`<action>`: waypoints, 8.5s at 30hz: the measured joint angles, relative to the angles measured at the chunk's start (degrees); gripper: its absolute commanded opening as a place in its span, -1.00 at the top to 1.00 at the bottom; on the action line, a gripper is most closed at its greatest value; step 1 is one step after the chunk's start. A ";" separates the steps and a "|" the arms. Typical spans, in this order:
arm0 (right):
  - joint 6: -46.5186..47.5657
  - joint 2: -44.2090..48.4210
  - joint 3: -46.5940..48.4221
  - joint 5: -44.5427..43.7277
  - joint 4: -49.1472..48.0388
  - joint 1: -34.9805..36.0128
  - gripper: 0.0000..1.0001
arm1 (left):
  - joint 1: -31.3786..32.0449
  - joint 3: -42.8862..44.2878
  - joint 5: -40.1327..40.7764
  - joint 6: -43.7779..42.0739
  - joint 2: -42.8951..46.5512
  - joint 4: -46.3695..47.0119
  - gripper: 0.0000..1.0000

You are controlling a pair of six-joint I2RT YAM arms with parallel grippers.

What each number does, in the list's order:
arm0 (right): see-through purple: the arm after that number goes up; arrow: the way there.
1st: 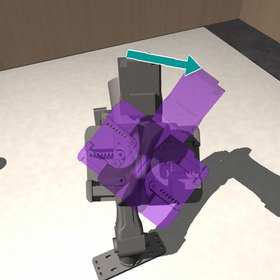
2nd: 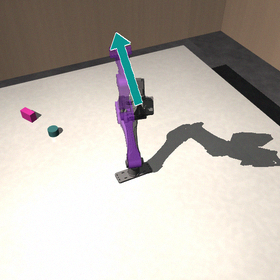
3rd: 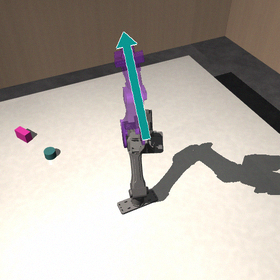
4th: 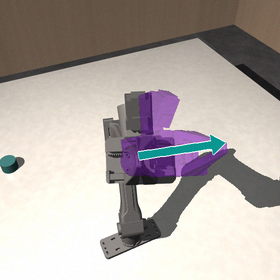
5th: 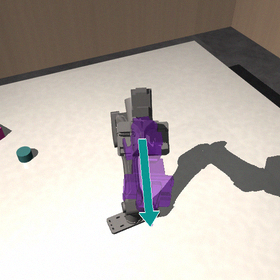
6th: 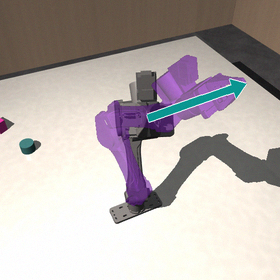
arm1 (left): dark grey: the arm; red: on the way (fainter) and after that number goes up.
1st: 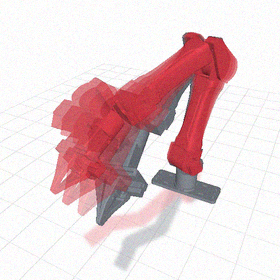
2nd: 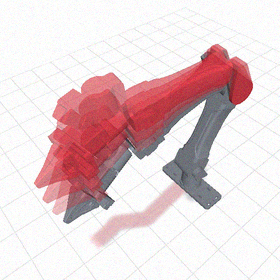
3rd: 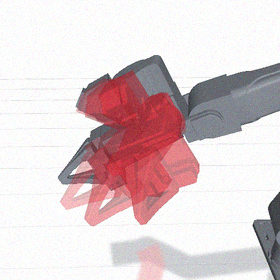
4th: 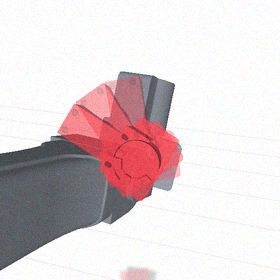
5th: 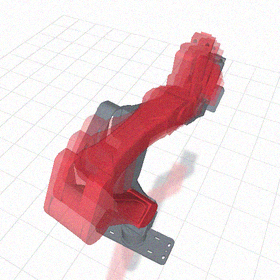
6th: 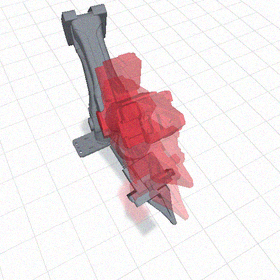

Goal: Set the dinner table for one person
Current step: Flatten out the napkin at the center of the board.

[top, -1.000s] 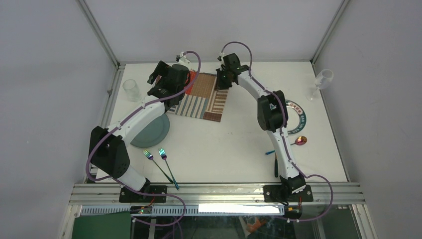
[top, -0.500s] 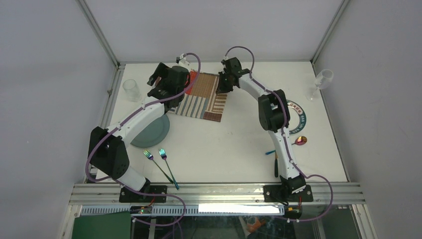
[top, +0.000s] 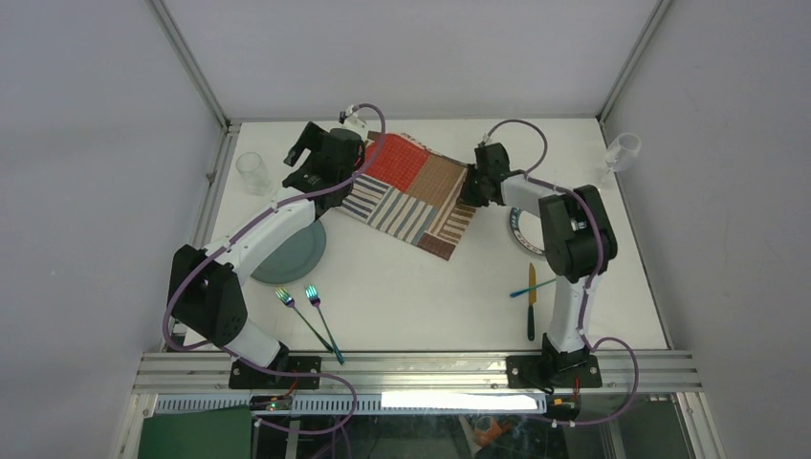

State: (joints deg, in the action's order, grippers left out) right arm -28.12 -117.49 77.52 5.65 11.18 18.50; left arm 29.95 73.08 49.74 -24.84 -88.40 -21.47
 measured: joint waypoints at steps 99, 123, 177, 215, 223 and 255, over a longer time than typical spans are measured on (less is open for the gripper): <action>-7.85 47.43 -25.81 -17.29 23.87 27.74 0.35 | 9.38 45.97 -35.76 3.87 -20.96 -21.64 -0.98; -44.02 55.65 -49.33 -23.58 18.38 30.47 0.14 | 9.35 25.27 -33.33 5.16 -6.40 -20.98 -0.98; -88.96 64.08 -53.72 -51.63 25.35 40.15 0.16 | 9.35 23.26 -36.37 6.25 -5.97 -20.94 -0.97; -88.96 46.16 -48.52 -46.93 20.85 40.37 0.18 | 9.35 22.71 -36.20 6.43 -6.21 -20.98 -0.97; -88.96 46.51 -50.01 -49.07 18.32 40.33 0.25 | 9.35 22.71 -36.20 6.43 -6.21 -20.98 -0.97; -82.88 42.77 -49.86 -50.05 12.81 35.30 1.00 | 9.35 21.79 -36.22 6.47 -6.71 -21.00 -0.97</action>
State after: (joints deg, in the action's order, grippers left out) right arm -111.00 -74.72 27.66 -44.40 23.99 53.80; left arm 39.31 94.87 13.52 -18.37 -95.11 -42.48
